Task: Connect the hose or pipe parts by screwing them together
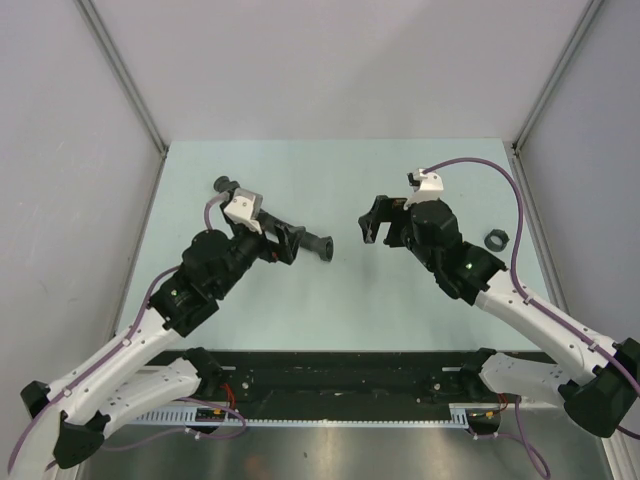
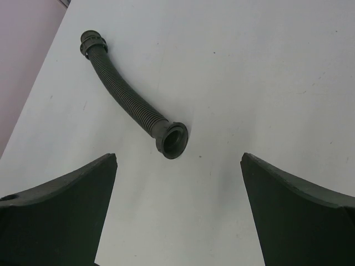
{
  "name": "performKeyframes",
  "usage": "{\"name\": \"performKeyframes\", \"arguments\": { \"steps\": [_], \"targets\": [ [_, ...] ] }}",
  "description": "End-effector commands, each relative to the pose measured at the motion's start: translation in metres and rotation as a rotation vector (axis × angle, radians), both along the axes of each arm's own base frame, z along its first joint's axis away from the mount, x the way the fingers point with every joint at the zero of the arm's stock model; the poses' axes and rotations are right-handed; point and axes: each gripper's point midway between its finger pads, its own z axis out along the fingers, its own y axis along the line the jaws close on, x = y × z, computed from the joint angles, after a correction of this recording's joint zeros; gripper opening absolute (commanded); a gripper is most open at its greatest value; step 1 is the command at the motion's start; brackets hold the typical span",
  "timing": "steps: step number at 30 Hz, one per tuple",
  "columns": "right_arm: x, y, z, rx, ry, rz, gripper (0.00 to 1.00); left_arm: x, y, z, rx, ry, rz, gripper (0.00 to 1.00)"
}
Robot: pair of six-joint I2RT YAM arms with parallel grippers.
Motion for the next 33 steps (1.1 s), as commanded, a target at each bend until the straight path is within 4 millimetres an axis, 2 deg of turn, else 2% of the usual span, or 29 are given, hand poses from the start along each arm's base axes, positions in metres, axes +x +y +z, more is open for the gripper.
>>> {"name": "performKeyframes", "arguments": {
  "steps": [1,7,14,17,23,24,25,29,30,32,33],
  "targets": [
    [0.004,0.006,0.016,0.054,-0.029,-0.006,1.0,-0.001,0.004,0.017,-0.049,-0.022,0.02,0.97],
    [0.006,0.009,0.007,0.039,-0.009,-0.002,1.0,-0.002,0.005,0.018,-0.05,-0.025,0.023,0.97],
    [0.015,0.021,-0.037,-0.095,0.057,0.058,1.0,-0.002,0.009,0.02,-0.056,-0.031,0.039,0.97],
    [0.019,0.034,-0.052,-0.116,0.069,0.098,0.99,-0.001,0.013,0.021,-0.058,-0.035,0.059,0.97],
    [0.031,0.055,-0.1,-0.033,0.225,0.055,0.9,0.0,0.015,0.019,-0.067,-0.026,0.075,0.96],
    [0.034,0.06,-0.1,-0.003,0.225,0.054,0.86,0.0,0.015,0.019,-0.071,-0.024,0.077,0.96],
    [0.035,0.069,-0.113,-0.003,0.251,0.067,0.84,0.0,0.015,0.02,-0.073,-0.024,0.077,0.96],
    [0.042,0.095,-0.132,0.06,0.272,0.084,0.76,0.001,0.016,0.018,-0.072,-0.022,0.087,0.96],
    [0.046,0.099,-0.131,0.08,0.26,0.088,0.73,0.002,0.018,0.019,-0.07,-0.025,0.095,0.96],
    [0.051,0.103,-0.146,0.077,0.277,0.081,0.7,0.002,0.019,0.017,-0.065,-0.025,0.103,0.96],
    [0.055,0.105,-0.146,0.088,0.264,0.08,0.68,0.002,0.019,0.017,-0.062,-0.024,0.105,0.96]
  ]
}}
